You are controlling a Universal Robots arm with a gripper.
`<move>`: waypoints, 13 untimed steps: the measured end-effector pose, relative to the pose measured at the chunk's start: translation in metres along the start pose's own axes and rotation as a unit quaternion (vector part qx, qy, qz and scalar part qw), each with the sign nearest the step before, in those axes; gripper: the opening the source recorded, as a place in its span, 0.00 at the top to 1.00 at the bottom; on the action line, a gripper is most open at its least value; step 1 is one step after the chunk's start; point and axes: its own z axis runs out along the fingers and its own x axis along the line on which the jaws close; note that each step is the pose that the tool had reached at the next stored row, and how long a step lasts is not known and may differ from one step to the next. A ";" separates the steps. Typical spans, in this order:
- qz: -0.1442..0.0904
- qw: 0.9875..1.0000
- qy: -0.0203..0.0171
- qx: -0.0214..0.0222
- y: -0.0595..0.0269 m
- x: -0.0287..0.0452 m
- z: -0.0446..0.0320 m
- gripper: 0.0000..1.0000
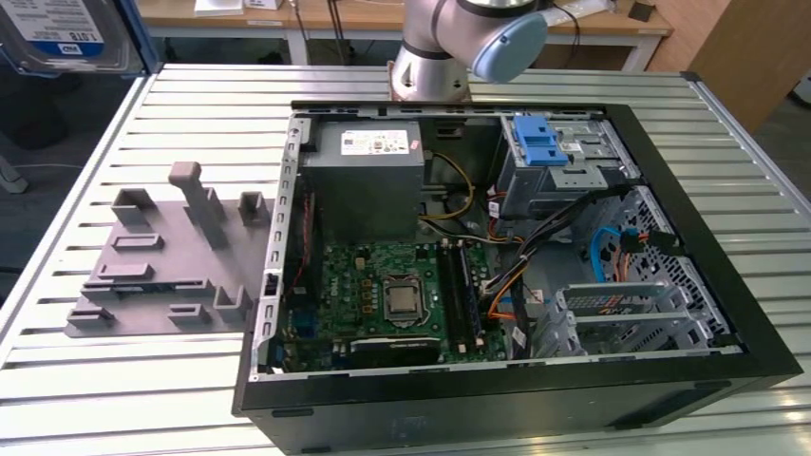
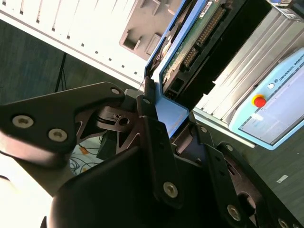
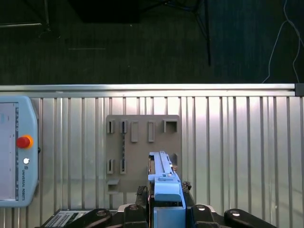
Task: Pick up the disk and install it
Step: 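Pick up the disk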
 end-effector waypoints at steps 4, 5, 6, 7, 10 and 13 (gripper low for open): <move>0.000 1.000 0.000 0.000 -0.0021 0.0057 0.0002 0.63; 0.000 1.000 -0.001 0.000 -0.0027 0.0060 0.0003 0.63; 0.000 1.000 -0.001 0.000 -0.0036 0.0062 0.0002 0.63; 0.000 1.000 -0.001 0.000 -0.0052 0.0065 0.0002 0.63; 0.000 1.000 -0.001 0.000 -0.0102 0.0068 0.0002 0.63; 0.000 1.000 -0.001 0.000 -0.0157 0.0069 0.0001 0.63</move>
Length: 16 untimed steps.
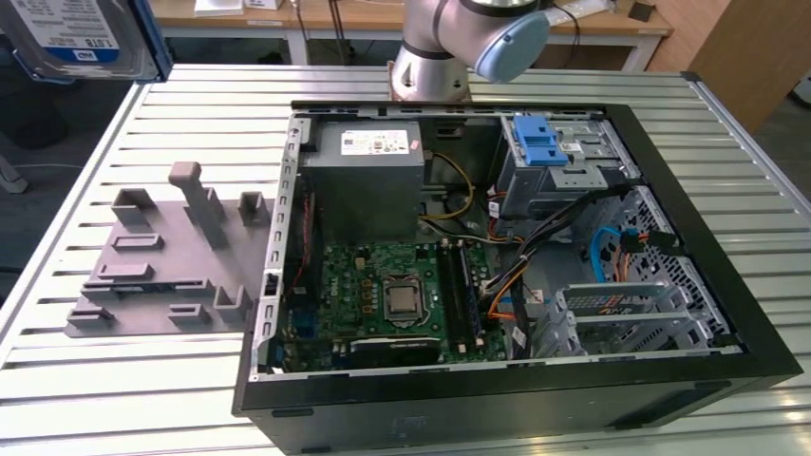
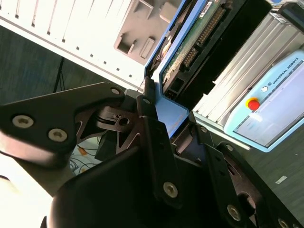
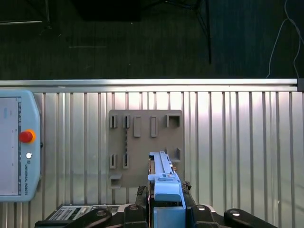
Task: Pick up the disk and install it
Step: 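Pick up the disk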
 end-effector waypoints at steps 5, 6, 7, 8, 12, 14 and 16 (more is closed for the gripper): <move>0.000 1.000 0.000 0.000 -0.0095 0.0000 -0.0002 0.63; 0.000 1.000 0.000 0.000 -0.0112 0.0000 -0.0002 0.63; 0.000 1.000 0.000 0.000 -0.0130 0.0000 -0.0002 0.63; 0.000 1.000 0.000 0.000 -0.0148 -0.0001 -0.0003 0.63; 0.000 1.000 0.000 0.000 -0.0211 -0.0003 -0.0004 0.63; 0.000 1.000 0.000 0.000 -0.0241 -0.0003 -0.0004 0.63; 0.000 1.000 0.000 0.000 -0.0274 -0.0004 -0.0005 0.63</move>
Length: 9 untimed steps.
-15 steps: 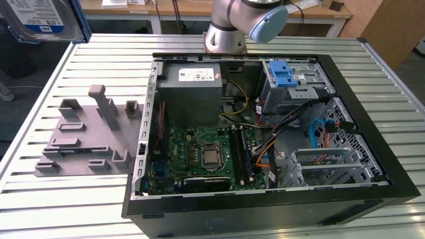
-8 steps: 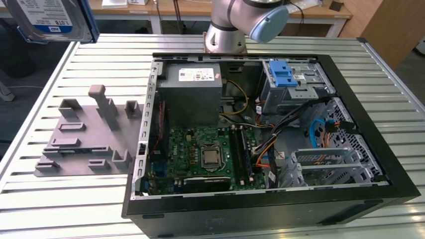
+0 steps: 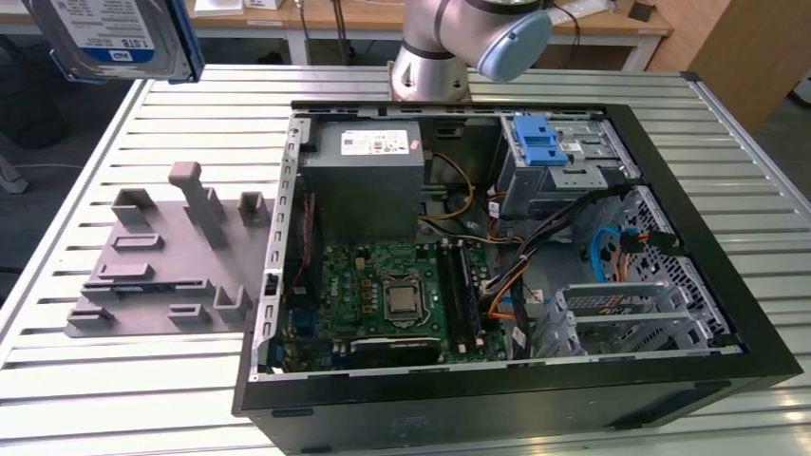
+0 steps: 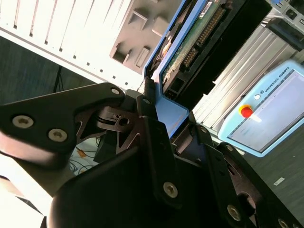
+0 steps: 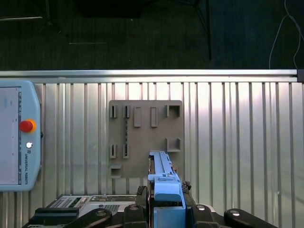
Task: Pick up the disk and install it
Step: 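Pick up the disk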
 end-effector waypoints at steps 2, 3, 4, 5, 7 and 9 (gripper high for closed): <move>0.000 1.000 0.000 0.000 -0.0031 -0.0001 0.0000 0.63; 0.000 1.000 0.000 0.000 -0.0047 -0.0001 -0.0001 0.63; 0.000 1.000 0.000 0.000 -0.0062 -0.0002 -0.0001 0.63; 0.000 1.000 0.000 0.000 -0.0075 -0.0001 -0.0001 0.63; 0.000 1.000 0.000 0.000 -0.0107 -0.0002 -0.0002 0.63; 0.000 1.000 0.000 0.000 -0.0144 -0.0003 -0.0002 0.63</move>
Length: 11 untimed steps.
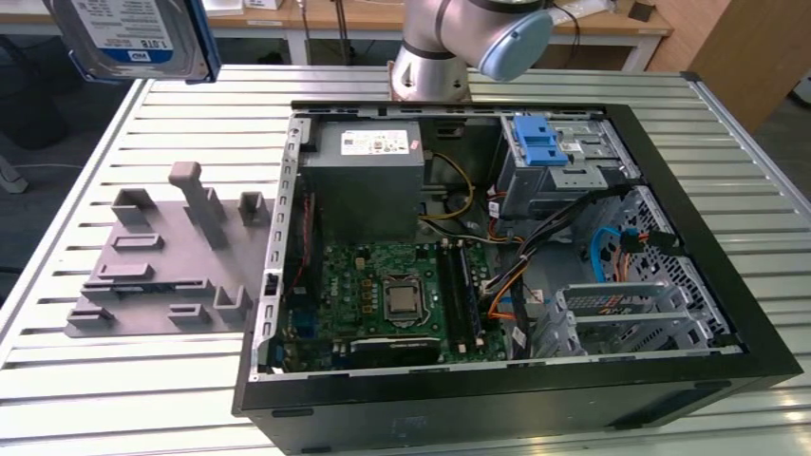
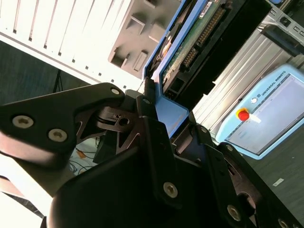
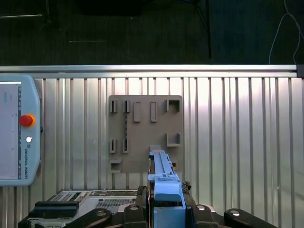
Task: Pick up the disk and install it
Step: 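Pick up the disk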
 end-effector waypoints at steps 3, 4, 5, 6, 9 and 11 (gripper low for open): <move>0.000 1.000 0.000 0.000 -0.0043 -0.0001 -0.0001 0.63; 0.000 1.000 0.000 0.000 -0.0050 -0.0001 -0.0001 0.63; 0.000 1.000 0.000 0.000 -0.0053 0.0001 0.0001 0.63; 0.000 1.000 0.000 0.000 -0.0055 0.0007 0.0004 0.63; 0.000 1.000 0.000 0.000 -0.0064 0.0062 0.0013 0.63; 0.000 1.000 0.000 0.000 -0.0074 0.0115 0.0019 0.63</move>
